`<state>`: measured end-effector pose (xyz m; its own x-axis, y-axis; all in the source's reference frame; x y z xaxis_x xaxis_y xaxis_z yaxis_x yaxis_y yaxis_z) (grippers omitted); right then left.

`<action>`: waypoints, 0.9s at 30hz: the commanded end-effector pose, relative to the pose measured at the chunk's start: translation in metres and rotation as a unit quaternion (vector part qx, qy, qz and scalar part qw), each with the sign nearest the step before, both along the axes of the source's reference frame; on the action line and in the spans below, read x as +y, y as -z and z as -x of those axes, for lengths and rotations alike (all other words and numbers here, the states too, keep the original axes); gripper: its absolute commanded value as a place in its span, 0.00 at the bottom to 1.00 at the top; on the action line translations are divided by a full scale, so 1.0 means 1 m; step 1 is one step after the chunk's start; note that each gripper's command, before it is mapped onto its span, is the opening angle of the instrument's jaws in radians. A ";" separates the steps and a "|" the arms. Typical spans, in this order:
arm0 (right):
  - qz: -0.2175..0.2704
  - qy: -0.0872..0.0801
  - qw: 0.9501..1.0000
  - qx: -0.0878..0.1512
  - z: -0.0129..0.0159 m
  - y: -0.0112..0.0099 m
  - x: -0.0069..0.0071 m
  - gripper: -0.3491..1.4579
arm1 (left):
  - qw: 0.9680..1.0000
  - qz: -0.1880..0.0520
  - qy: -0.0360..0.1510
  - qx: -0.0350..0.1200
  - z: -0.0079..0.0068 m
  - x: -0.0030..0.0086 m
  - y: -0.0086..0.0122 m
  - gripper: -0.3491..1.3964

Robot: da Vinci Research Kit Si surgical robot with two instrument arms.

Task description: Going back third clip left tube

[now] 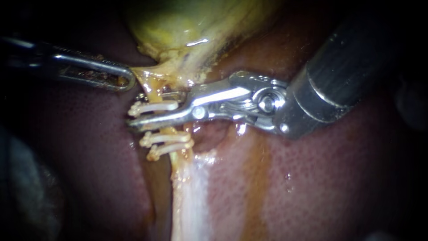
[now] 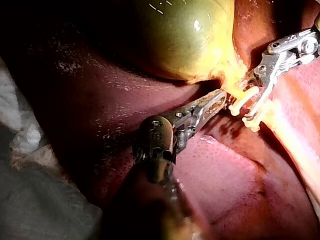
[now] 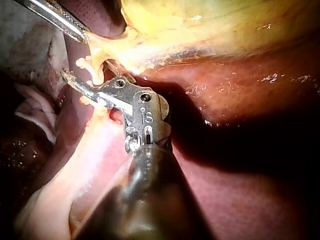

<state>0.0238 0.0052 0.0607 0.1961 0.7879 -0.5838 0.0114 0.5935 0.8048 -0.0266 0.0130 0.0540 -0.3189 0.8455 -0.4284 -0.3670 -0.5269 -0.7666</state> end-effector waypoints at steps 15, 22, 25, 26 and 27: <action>0.141 0.049 0.989 -0.022 0.0040 0.0004 -0.0007 0.47 | 1.000 0.000 0.000 0.000 0.0000 -0.0001 -0.0001 0.00; 0.195 0.070 0.978 -0.004 0.0070 0.0015 -0.0012 0.47 | 1.000 0.000 0.000 0.000 -0.0002 -0.0002 -0.0001 0.00; 0.206 0.075 0.976 0.003 0.0087 0.0022 -0.0018 0.47 | 1.000 0.000 0.000 0.000 -0.0002 -0.0002 -0.0001 0.00; 0.209 0.077 0.975 0.005 0.0092 0.0024 -0.0020 0.47 | 1.000 0.000 0.000 0.000 -0.0002 -0.0002 -0.0001 0.00; 0.212 0.079 0.974 0.007 0.0100 0.0026 -0.0023 0.47 | 1.000 0.000 0.000 0.000 -0.0002 -0.0002 -0.0001 0.00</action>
<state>0.0132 0.0026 0.0579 0.2867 0.4329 -0.8546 0.1424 0.8629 0.4848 -0.0264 0.0128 0.0541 -0.3195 0.8448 -0.4293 -0.3670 -0.5280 -0.7659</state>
